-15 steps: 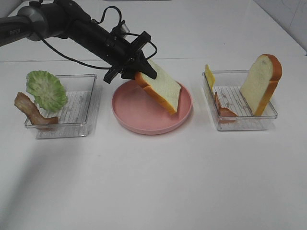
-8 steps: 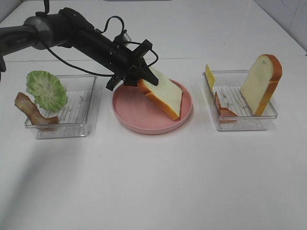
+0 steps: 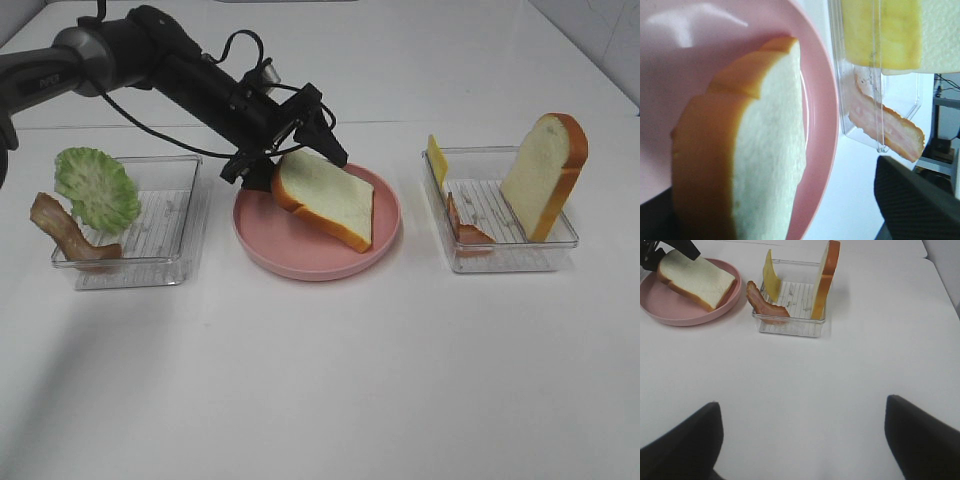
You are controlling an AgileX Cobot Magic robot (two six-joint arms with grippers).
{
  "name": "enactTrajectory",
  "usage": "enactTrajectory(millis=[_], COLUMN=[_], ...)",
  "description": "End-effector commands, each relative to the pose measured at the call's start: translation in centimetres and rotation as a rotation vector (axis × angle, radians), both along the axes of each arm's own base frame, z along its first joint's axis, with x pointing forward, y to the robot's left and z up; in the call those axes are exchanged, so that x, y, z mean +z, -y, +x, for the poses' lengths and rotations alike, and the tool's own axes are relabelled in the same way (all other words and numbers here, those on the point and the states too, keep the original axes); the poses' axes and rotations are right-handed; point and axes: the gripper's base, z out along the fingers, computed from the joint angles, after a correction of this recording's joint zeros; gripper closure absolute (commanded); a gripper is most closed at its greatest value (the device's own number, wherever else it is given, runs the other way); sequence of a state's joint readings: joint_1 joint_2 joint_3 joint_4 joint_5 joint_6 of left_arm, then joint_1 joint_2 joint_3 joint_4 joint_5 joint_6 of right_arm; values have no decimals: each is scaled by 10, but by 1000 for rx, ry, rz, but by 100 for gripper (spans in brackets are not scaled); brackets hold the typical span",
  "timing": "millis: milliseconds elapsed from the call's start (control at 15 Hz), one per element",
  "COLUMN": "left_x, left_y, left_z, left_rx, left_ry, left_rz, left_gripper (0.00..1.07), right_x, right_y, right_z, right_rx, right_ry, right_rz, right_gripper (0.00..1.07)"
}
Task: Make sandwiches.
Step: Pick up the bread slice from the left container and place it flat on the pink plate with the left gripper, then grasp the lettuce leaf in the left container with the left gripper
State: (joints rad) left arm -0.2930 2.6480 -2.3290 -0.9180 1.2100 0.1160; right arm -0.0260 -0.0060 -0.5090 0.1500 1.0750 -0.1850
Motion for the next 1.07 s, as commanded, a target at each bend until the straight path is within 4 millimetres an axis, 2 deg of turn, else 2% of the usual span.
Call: enactTrajectory(millis=[67,333,467,533,600,667,1067], left_x=[32,49,75,75,91,95,167], left_y=[-2,-4,-11,-11,-17,-19,-46], left_z=[-4,-5,-6,-6,-8,-9,-23], left_rx=[-40,-2,6,6,7,7,109], left_ry=[25,27,90,90,149,165,345], left_rz=[90,99,125,125,184,204,421], left_gripper=[28,28,28,28,29,29,30], right_x=[0,0,0,0,0,0,0], right_y=[0,0,0,0,0,0,0], right_z=[-1,-1,-1,-1,-1,-1,-1], right_rx=[-8,-8,-8,-8,-8,-8,-8], right_ry=[18,18,18,18,18,18,18], right_rz=[-1,-1,-1,-1,-1,-1,-1], right_gripper=[24,24,24,24,24,24,24])
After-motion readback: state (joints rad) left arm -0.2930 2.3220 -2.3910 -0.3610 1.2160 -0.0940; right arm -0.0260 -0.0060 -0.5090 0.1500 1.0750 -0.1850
